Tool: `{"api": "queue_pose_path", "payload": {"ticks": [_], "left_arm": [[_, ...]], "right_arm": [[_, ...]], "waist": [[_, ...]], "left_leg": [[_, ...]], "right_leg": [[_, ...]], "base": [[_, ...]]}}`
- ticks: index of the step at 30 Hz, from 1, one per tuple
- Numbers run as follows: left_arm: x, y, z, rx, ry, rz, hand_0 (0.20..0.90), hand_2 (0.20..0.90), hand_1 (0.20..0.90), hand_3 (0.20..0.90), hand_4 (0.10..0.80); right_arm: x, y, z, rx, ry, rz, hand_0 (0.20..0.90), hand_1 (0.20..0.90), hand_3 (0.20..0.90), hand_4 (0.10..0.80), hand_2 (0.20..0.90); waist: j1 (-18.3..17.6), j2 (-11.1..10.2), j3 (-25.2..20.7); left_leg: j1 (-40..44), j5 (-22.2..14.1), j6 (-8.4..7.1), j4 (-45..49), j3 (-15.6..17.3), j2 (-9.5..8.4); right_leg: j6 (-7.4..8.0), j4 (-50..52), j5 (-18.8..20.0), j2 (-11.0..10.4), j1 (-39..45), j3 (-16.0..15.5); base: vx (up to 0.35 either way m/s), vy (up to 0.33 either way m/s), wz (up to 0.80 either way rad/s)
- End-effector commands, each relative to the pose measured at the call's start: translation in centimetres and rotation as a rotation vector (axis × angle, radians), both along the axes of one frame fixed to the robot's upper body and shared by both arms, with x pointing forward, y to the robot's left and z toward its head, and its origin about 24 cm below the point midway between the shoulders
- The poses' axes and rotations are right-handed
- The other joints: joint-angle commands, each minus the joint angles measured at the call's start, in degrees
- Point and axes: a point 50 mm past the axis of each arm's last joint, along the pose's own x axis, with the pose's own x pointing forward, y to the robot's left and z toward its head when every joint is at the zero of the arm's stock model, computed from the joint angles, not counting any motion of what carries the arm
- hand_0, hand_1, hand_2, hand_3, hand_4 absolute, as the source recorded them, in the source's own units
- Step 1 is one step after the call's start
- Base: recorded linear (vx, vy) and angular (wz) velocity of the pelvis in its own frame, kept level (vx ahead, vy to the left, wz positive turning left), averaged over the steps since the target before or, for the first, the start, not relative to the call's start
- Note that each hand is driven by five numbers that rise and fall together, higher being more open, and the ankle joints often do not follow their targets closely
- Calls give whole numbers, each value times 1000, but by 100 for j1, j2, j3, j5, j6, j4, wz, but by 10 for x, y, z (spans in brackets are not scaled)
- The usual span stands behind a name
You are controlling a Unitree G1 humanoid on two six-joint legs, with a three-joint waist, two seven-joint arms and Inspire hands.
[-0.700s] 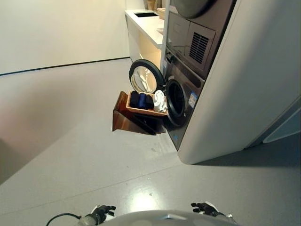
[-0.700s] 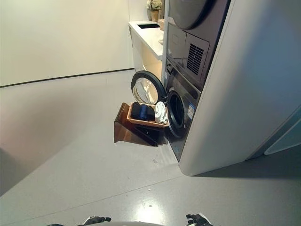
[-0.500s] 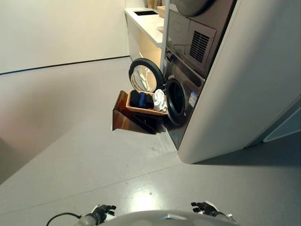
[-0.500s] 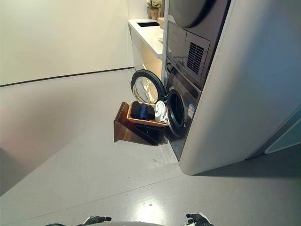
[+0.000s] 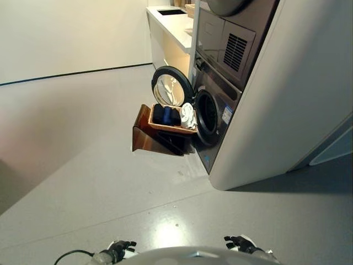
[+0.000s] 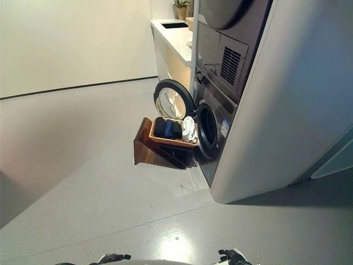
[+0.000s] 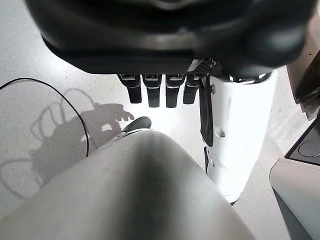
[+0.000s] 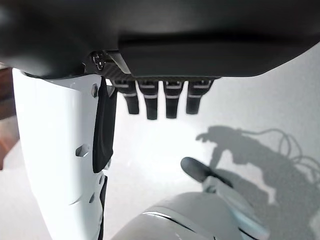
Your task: Pick up the clothes and place them into the washing machine
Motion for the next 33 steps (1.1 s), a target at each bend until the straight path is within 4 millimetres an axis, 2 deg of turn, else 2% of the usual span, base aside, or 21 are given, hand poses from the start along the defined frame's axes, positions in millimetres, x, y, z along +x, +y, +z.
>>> {"api": "queue_pose_path", "payload": {"ticks": [1,8,10,13,16,19,23,25,27,29,31,33], "left_arm": [[13,0,2,3,-21,-67,900,900,900,900,800],[18,7,4,56,-53,-65,900,900,900,900,800],[26,15,7,110,-80,-56,900,900,900,900,800],[29,16,8,120,-88,-58,900,900,900,900,800],[31,17,9,119,-91,-52,900,900,900,900,800],[42,18,12,116,-139,-31,900,900,900,900,800],[44,16,12,112,-133,-62,900,900,900,900,800],[44,19,13,118,-127,-81,900,900,900,900,800],[52,21,16,117,-152,-87,900,900,900,900,800],[54,25,17,124,-161,-73,900,900,900,900,800],[56,27,19,135,-165,-79,900,900,900,900,800],[60,27,20,139,-175,-83,900,900,900,900,800]], "right_arm": [[-12,5,-4,7,72,78,900,900,900,800,900],[-9,5,-3,5,67,83,900,900,900,800,900],[-3,5,-2,2,46,70,900,900,900,800,900],[2,2,-1,-3,27,53,900,900,900,800,900],[6,-2,1,-13,15,36,900,900,900,800,900],[13,-6,3,-21,-14,13,900,900,900,800,900],[18,-6,4,-17,-34,3,900,900,900,800,900],[14,-9,4,-21,-24,-12,900,900,900,800,900],[11,-11,4,-17,-22,-43,900,900,900,800,900],[4,-14,3,-14,-13,-98,900,900,900,800,900],[-8,-20,3,-24,12,-150,900,900,900,800,900],[-16,-25,3,-41,30,-190,900,900,900,800,900]], "waist": [[73,-200,-97],[104,-235,-37],[139,-249,-5],[151,-248,39],[148,-259,113],[162,-282,192],[136,-230,276],[51,-166,390],[-95,-94,544],[-199,-14,602],[-353,17,573],[-497,-21,546]], "left_leg": [[287,-628,-105,-43,178,-343],[248,-632,-54,-43,147,-372],[220,-628,-35,-43,109,-402],[198,-622,-11,-43,63,-427],[135,-658,45,27,35,-479],[-5,-750,123,216,7,-521],[41,-890,263,292,-82,-562],[249,-983,356,309,-233,-573],[444,-1035,407,309,-393,-517],[604,-1101,380,345,-543,-468],[877,-1190,281,364,-736,-513],[1214,-1336,174,364,-917,-587]], "right_leg": [[210,-51,349,-41,-441,24],[214,-25,382,-37,-504,101],[216,-6,383,-55,-530,93],[216,21,376,-79,-543,85],[228,127,331,-130,-601,68],[246,463,232,-207,-747,26],[300,1576,23,-219,-1045,-41],[302,2577,234,-240,-1381,-16],[265,3395,321,-89,-1775,135],[198,3611,203,54,-2121,203],[93,3110,6,151,-2369,168],[121,2195,251,5,-2526,50]], "base": [[0,0,0],[0,0,0],[0,0,0],[12,25,0],[24,54,0],[29,74,1],[109,148,2],[202,187,3],[192,135,7],[260,78,44],[393,23,79],[488,-45,84]]}}
